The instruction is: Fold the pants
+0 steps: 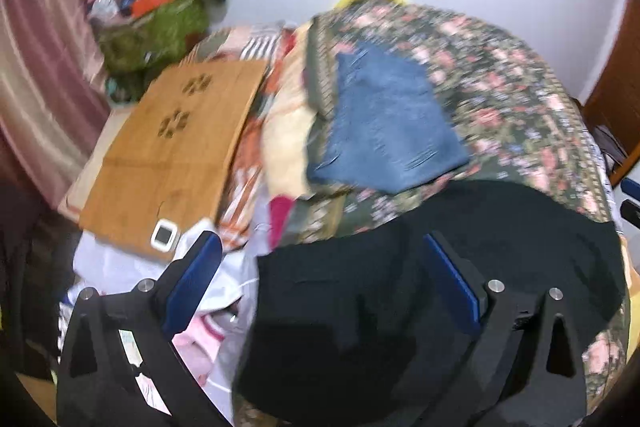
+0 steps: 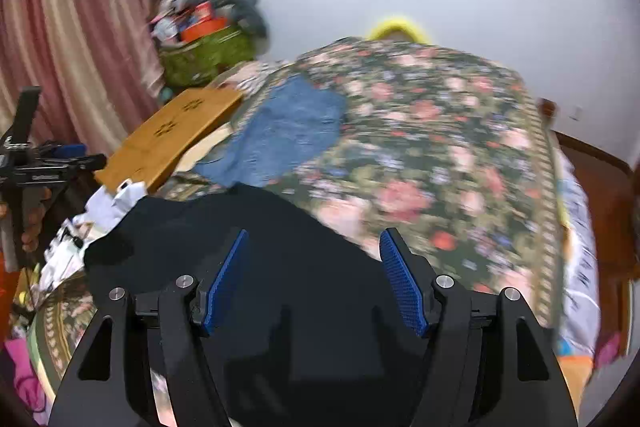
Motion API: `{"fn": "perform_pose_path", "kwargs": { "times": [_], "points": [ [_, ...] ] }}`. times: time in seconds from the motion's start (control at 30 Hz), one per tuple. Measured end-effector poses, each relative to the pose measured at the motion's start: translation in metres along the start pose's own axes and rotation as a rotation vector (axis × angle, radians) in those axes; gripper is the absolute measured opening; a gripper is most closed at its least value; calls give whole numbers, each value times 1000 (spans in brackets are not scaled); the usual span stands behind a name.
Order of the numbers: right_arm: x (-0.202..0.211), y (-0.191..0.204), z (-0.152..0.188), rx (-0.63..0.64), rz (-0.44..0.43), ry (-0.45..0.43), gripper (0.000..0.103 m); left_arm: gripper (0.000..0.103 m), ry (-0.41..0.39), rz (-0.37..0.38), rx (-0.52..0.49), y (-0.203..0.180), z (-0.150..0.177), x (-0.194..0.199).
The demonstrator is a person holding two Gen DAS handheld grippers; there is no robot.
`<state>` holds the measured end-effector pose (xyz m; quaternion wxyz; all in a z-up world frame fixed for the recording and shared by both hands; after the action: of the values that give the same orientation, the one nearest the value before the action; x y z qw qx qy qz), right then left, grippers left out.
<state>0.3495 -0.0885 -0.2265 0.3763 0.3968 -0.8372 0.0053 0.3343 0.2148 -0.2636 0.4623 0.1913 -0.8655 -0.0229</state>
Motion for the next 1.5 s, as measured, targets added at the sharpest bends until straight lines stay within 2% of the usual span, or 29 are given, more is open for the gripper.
{"fn": "perform_pose_path", "kwargs": {
  "times": [0.17,0.37,0.47,0.6,0.7,0.77,0.87,0.97,1.1,1.2,1.27,1.3,1.33,1.37,1.5],
  "points": [
    [-53,25,-9,67,-52,88,64,100,128,-16,4,16,28,-59],
    [-117,32,-15,102,-71,195,64,100,253,10,-17,6,56,-116],
    [-145,27,-18,68,-90,232,64,100,270,23,-40,-2,63,-128],
    [-184,24,-18,43,-116,313,64,100,254,44,-44,-4,63,-133],
    [-207,26,-9,41,-129,395,52,95,237,47,-54,-3,64,-135],
    [-220,30,-3,74,-126,447,35,95,225,42,-51,0,65,-135],
    [-228,33,2,129,-111,483,16,95,204,0,-41,7,67,-136],
    [-228,34,6,152,-93,478,11,94,172,-75,-37,20,70,-134],
    [-227,30,6,183,-27,446,9,94,198,-79,-7,27,77,-136],
    [-224,29,1,237,61,424,8,93,191,-108,-18,29,75,-134],
    [-219,25,-5,266,126,405,7,92,207,-96,-17,30,75,-135],
    [-214,19,-10,262,173,391,7,87,217,-76,-11,30,74,-133],
    [-210,15,-14,234,167,381,7,82,219,-60,-3,30,74,-128],
    [-203,13,-17,189,145,363,7,81,217,-52,3,33,72,-121],
    [-158,20,-25,49,42,283,8,81,114,-71,-41,42,59,-80]
  ]
}}
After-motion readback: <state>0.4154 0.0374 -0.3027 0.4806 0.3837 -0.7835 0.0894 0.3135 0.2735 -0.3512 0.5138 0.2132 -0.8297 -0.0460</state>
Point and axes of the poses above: each gripper's, at about its wrist camera, not at the fingertips, and x roughly against the way its jaws point, y to its left, z to its underside, the point moved 10 cm from there along -x, roughly the way its jaws point, and after that the axes turned 14 degrees about -z, right-handed, at the moved point
